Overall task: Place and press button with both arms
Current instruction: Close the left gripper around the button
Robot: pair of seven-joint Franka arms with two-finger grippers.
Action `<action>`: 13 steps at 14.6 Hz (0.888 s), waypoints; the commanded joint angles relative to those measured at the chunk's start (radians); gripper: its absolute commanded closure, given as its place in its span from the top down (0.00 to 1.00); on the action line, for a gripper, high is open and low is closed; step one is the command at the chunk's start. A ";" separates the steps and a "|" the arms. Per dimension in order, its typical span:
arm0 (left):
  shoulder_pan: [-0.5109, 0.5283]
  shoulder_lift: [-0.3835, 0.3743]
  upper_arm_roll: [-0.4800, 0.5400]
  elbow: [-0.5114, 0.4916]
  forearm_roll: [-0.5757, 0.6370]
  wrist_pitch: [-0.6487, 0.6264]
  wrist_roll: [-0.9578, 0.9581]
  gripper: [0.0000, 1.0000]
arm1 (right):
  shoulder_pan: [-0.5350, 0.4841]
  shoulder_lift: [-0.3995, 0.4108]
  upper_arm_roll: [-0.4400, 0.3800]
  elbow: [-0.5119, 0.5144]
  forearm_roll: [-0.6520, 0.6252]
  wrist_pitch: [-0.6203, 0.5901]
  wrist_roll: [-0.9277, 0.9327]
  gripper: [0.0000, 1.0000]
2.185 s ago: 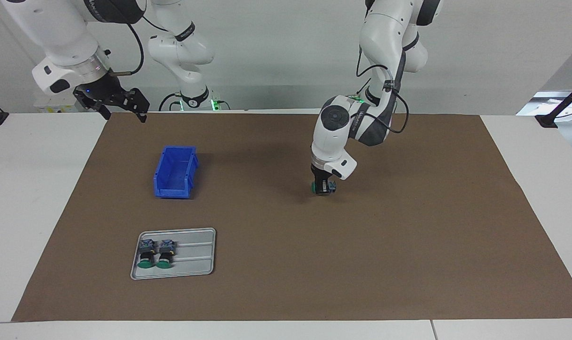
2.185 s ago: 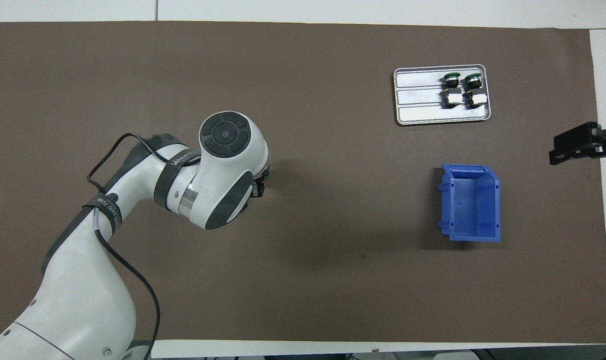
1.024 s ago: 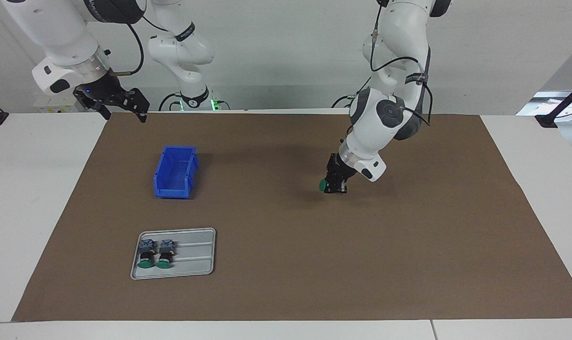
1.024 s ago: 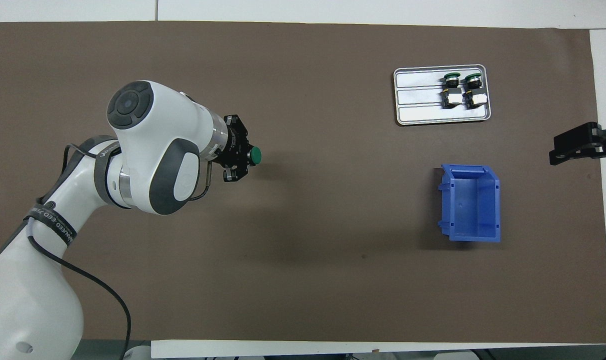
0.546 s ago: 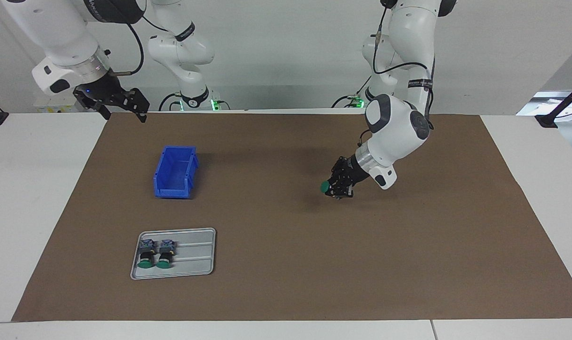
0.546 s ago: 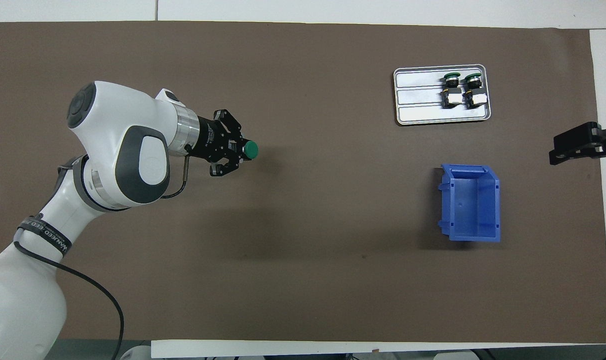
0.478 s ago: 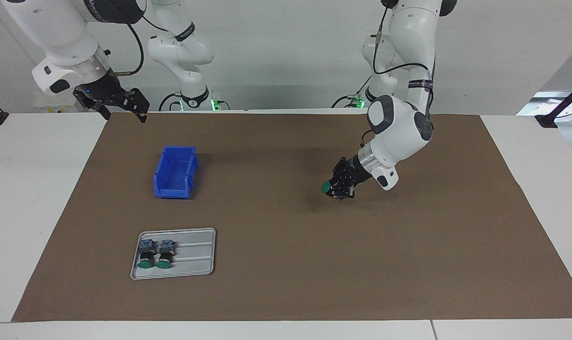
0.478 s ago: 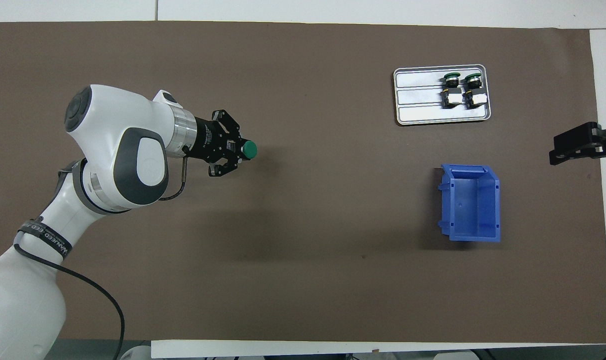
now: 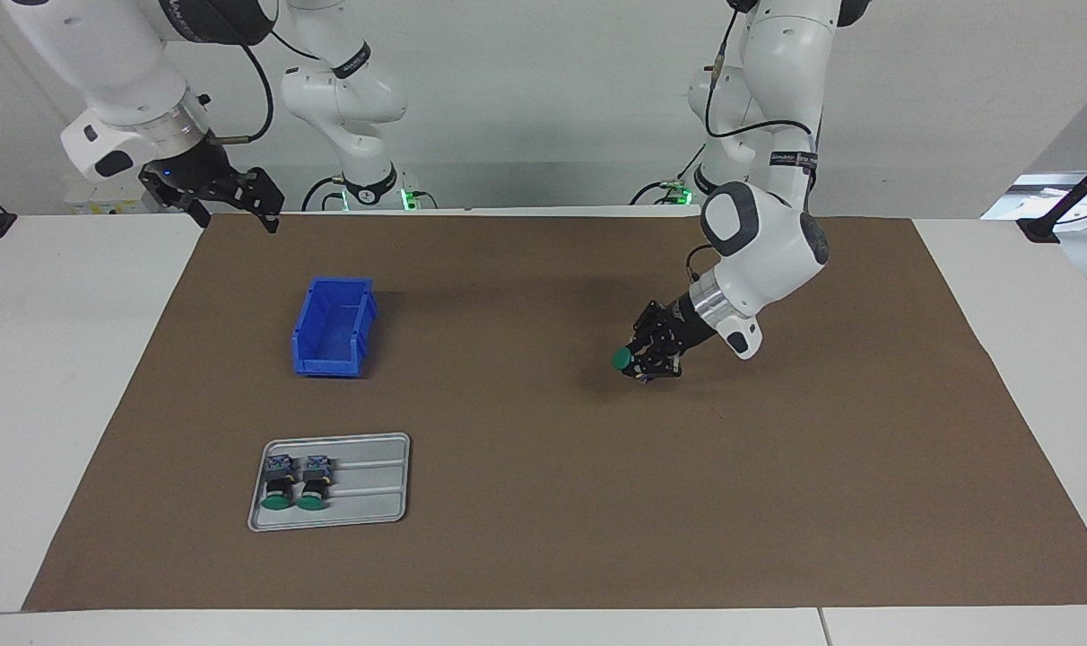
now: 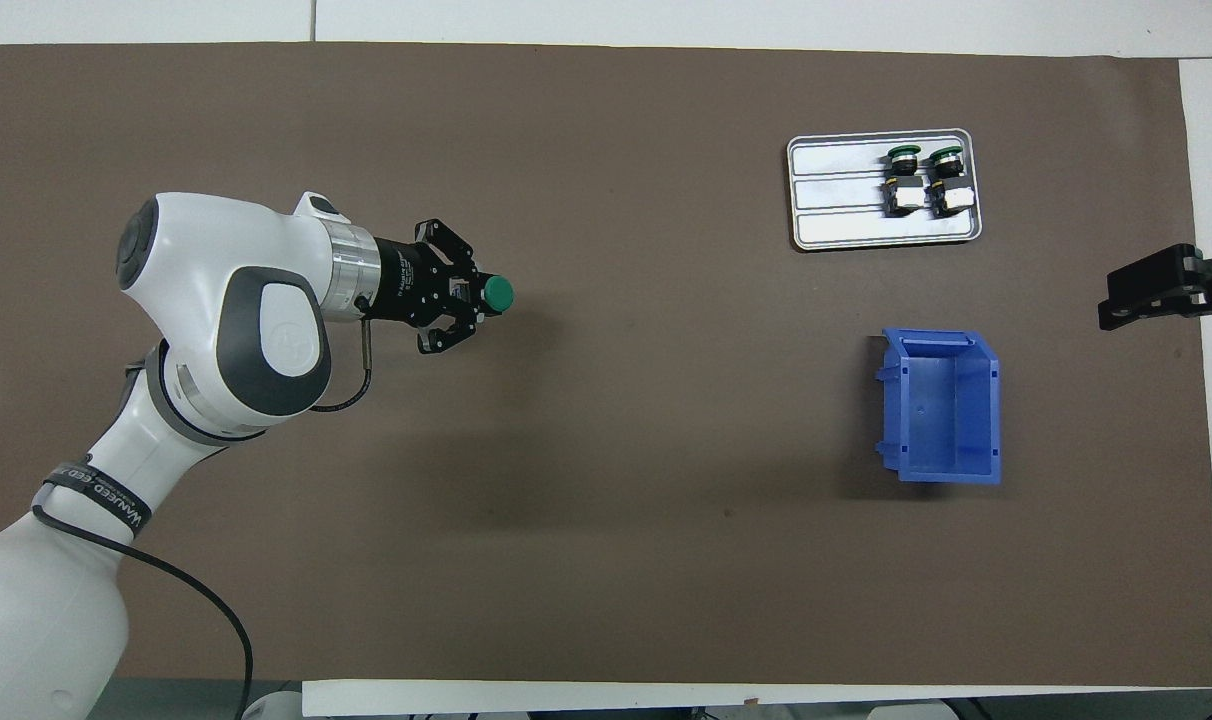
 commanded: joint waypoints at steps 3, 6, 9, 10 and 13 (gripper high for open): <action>0.023 -0.051 -0.005 -0.069 -0.144 0.011 0.104 0.00 | -0.009 -0.009 0.002 -0.014 0.020 0.006 -0.024 0.99; 0.042 -0.060 -0.005 -0.100 -0.266 0.000 0.204 0.00 | -0.009 -0.009 0.002 -0.014 0.020 0.006 -0.024 0.99; 0.084 -0.060 -0.005 -0.135 -0.345 -0.061 0.332 0.00 | -0.009 -0.009 0.002 -0.014 0.020 0.006 -0.024 0.99; 0.120 -0.062 -0.007 -0.146 -0.378 -0.099 0.380 0.00 | -0.009 -0.009 0.002 -0.012 0.020 0.006 -0.024 0.99; 0.142 -0.049 -0.007 -0.164 -0.443 -0.164 0.469 0.00 | -0.009 -0.009 0.002 -0.012 0.020 0.006 -0.024 0.99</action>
